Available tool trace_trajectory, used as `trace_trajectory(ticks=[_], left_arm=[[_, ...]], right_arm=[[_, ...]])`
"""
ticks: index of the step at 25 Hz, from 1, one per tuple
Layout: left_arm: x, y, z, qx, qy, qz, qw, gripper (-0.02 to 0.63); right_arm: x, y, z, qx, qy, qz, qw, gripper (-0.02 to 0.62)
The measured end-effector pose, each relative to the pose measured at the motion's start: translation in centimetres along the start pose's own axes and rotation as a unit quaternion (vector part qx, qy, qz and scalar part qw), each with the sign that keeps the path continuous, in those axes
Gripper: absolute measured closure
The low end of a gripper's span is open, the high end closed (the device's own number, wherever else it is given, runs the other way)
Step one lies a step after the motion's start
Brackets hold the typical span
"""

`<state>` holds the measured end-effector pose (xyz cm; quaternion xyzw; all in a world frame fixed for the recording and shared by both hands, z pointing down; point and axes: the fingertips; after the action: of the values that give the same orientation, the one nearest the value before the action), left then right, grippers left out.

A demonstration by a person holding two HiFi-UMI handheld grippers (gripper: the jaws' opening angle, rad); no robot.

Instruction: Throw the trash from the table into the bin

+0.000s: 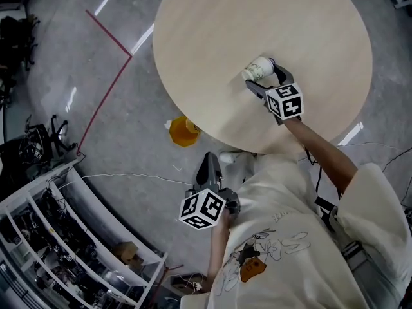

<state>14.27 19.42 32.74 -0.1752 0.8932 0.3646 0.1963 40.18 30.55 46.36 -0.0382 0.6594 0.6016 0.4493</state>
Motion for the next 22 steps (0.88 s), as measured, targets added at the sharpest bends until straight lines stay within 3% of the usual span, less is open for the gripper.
trace_trajectory(ticks=[5,22], left_arm=[[-0.2,-0.1,0.4,-0.002,0.015,0.007,0.9999,0.606],[4.1,-2.0,-1.1,0.008,0.028,0.059,0.9978,0.606]], right_arm=[[1.4,-1.1,-0.6,-0.008,-0.012,0.010,1.000,0.115],[4.1,-2.1,-6.8,0.044,-0.031,0.016,0.998,0.115]])
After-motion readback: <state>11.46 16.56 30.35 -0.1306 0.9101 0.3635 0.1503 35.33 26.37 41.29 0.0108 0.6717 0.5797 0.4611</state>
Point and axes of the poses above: the fingertips, and each gripper's own axes: x backward along the fingers, z to its right, y out of its underside, and after that the axes turned 14 degrees about y, right-handed
